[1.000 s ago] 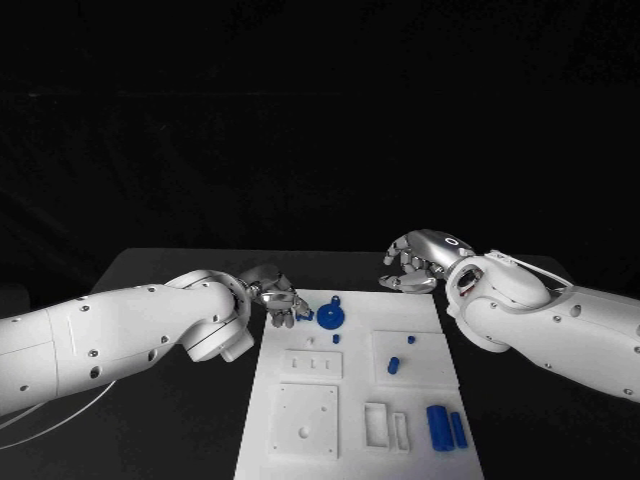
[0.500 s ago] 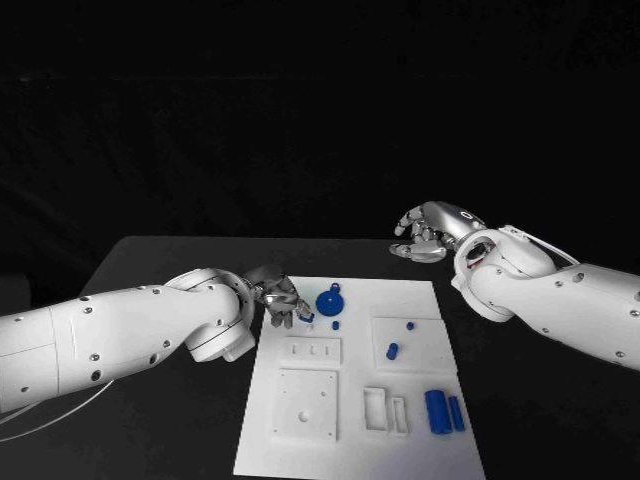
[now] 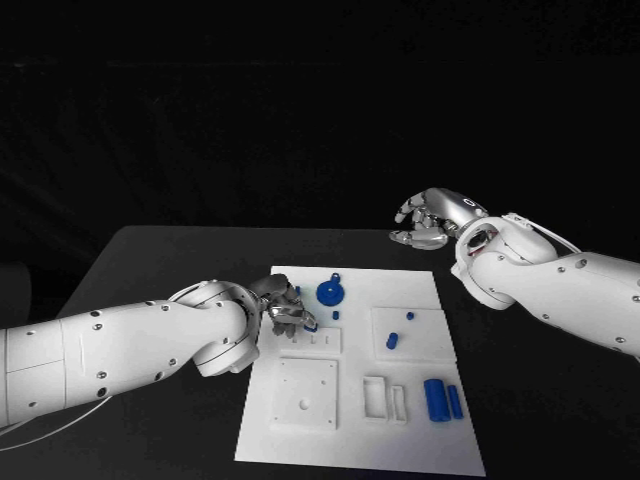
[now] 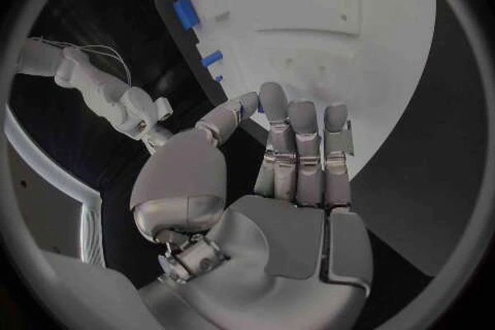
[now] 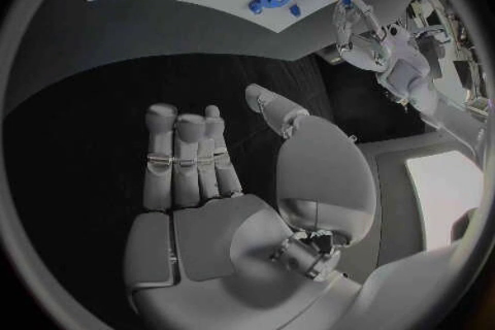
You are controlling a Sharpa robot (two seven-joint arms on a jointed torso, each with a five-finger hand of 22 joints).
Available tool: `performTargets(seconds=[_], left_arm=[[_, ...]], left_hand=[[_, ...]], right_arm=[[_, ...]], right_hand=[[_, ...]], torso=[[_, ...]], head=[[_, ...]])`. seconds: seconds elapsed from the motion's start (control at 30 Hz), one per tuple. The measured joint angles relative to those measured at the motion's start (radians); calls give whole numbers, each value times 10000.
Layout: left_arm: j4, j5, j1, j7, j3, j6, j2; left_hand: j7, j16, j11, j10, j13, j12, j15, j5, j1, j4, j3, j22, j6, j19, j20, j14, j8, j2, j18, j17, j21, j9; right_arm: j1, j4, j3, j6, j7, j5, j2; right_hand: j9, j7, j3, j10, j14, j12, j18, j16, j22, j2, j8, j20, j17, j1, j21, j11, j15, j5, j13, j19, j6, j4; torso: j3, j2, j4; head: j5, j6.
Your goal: Assemble the parts on the task board
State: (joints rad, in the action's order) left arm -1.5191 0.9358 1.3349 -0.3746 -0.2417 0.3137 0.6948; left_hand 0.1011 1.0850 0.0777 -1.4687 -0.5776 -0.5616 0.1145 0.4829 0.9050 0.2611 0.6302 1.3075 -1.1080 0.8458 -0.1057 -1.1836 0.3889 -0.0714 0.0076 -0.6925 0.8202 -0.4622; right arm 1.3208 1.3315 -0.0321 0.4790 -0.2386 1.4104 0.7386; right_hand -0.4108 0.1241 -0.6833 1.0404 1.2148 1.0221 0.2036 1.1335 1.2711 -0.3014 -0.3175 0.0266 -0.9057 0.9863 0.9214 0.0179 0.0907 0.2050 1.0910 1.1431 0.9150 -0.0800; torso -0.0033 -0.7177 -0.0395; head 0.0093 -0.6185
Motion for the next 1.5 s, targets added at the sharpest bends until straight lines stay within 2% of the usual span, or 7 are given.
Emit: performTargets(seconds=[0.23,0.37,0.53,0.8,1.13,1.4,1.5], left_arm=[[22,355,-154,-75,0,37,-19],[30,502,-158,-115,2,21,-19],[-9,688,-164,-187,5,-35,-33],[-16,855,-169,-299,5,-169,-47],[94,984,-171,-454,4,-296,-153],[255,1028,-214,-525,4,-350,-284],[273,1038,-234,-537,4,-377,-301]], left_hand=[[-69,490,100,-100,-273,-765,192,-4,50,-62,-7,-1,-70,507,-104,-197,-203,-46,0,-94,629,0],[-138,1398,158,-155,-1131,-2225,396,-77,71,-63,-7,-1,-139,1180,-322,-238,-438,-36,-1,-501,1308,0],[-145,2054,98,-28,-2200,-3626,450,-79,100,-9,-27,-1,-146,1696,-541,-186,-531,-35,271,-727,2081,1],[-156,2285,64,6,-2548,-4067,450,205,112,2,-21,-1,-157,1916,-631,-185,-597,-48,464,-771,2528,0],[-157,2432,64,6,-2620,-4212,451,390,112,12,-33,-2,-158,2050,-693,-185,-546,-48,469,-809,2744,1],[-158,2549,64,6,-2667,-4329,451,394,63,22,-50,3,-158,2052,-694,-185,-506,2,542,-831,2832,0],[-158,2628,64,6,-2687,-4414,450,190,-16,18,-55,6,-158,2052,-694,-185,-488,80,576,-855,2910,1]], right_arm=[[2,-4,0,0,5,-25,-3],[3,-2,0,-2,5,-34,-2],[3,13,0,-4,5,-41,-9],[3,17,0,-6,5,-47,-12],[4,25,0,-11,-2,-52,-22],[4,40,0,-17,-8,-54,-37],[4,38,0,-20,-9,-54,-47]], right_hand=[[1,13,0,1,0,0,0,0,0,0,0,0,-1,0,0,0,-1,4,-10,0,38,0],[1,12,0,2,0,0,1,0,1,0,0,0,-9,0,0,1,-2,4,-21,0,39,0],[-10,11,0,2,0,25,0,1,7,0,0,20,-16,0,0,1,-3,141,-46,22,39,0],[-21,10,0,3,-1,42,0,-36,24,0,0,21,-32,0,-38,2,-4,353,-96,55,40,0],[-33,8,0,3,-3,84,1,-36,33,0,1,20,-42,0,-38,2,-7,441,-114,55,38,0],[-43,-9,1,18,26,84,0,-36,53,0,1,19,-51,0,-38,17,19,601,-149,55,23,0],[-43,-10,1,18,25,120,1,-36,53,0,1,19,-51,0,-38,17,19,662,-158,55,23,0]], torso=[[0,-2,14],[5,-7,20],[12,-11,26],[12,-11,23],[7,-5,13],[6,-1,12],[1,0,11]], head=[[2,-76],[1,-101],[1,-148],[-13,-201],[-17,-252],[-13,-281],[-12,-282]])
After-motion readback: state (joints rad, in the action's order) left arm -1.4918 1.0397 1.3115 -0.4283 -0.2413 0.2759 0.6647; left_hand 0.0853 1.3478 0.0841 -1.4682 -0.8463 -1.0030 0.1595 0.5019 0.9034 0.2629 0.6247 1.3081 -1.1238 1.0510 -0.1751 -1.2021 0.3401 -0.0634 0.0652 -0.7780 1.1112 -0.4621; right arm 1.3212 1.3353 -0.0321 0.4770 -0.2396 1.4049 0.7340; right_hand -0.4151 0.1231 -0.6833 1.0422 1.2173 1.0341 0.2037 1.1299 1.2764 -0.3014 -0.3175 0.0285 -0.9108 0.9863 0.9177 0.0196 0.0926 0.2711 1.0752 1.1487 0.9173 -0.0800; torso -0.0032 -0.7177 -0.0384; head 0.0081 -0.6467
